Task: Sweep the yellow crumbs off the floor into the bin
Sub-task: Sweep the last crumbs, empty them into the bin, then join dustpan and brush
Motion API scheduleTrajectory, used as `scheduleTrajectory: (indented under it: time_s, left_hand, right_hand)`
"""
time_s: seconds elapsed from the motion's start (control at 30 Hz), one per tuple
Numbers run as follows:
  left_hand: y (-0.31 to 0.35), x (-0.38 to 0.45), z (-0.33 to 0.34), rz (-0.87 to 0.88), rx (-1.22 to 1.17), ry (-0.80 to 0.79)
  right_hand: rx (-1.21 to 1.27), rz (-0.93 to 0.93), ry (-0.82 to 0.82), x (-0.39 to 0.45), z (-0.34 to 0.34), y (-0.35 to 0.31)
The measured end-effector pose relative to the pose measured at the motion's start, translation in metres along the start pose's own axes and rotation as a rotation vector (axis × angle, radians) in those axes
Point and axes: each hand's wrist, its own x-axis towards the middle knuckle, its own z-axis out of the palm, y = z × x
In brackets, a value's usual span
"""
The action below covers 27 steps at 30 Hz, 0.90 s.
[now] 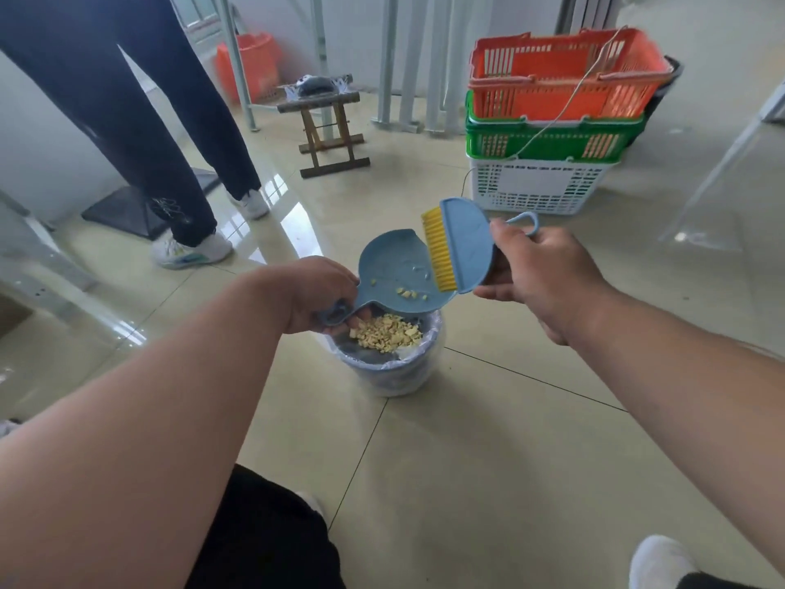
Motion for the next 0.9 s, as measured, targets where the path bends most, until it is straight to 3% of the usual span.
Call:
scheduleTrajectory:
  time_s: [0.23,0.43,0.47,0.57,0.6,0.67,0.77,0.83,0.9]
  left_hand:
    - [-0.029,0.038,-0.012,-0.123,-0.035,0.181]
    - [-0.046,0.063,-0.003,-0.017,0.118,0.305]
    - [-0.046,0.063,0.0,0.001,0.184,0.356]
    - [-0.05,0.055,0.011,0.077,0.902,0.261]
    - [-0.05,0.058,0.01,0.08,0.952,0.232]
    - [-0.053,0.062,0.013,0.043,0.921,0.252]
    - [-0.048,0.072,0.016,-0.008,0.499,0.341]
    - [-0.047,0.078,0.016,0.071,0.643,0.407]
    - [-0.046,0.083,0.022,0.095,0.794,0.349]
  right_hand:
    - [0.019,0.067,0.101,0.016,0.079,0.028]
    - [0.138,0.111,0.142,0.014,0.125,0.093]
    - [0.172,0.143,0.162,0.014,0.127,0.101]
    - [0.214,0.21,0.213,0.018,0.126,0.118]
    - [0.221,0.227,0.219,0.02,0.124,0.121]
    - [0.225,0.253,0.222,0.023,0.12,0.125]
    - [0.246,0.303,0.239,0.027,0.117,0.137]
    - [0.224,0.33,0.248,0.028,0.116,0.145]
    - [0.182,0.354,0.245,0.028,0.115,0.152]
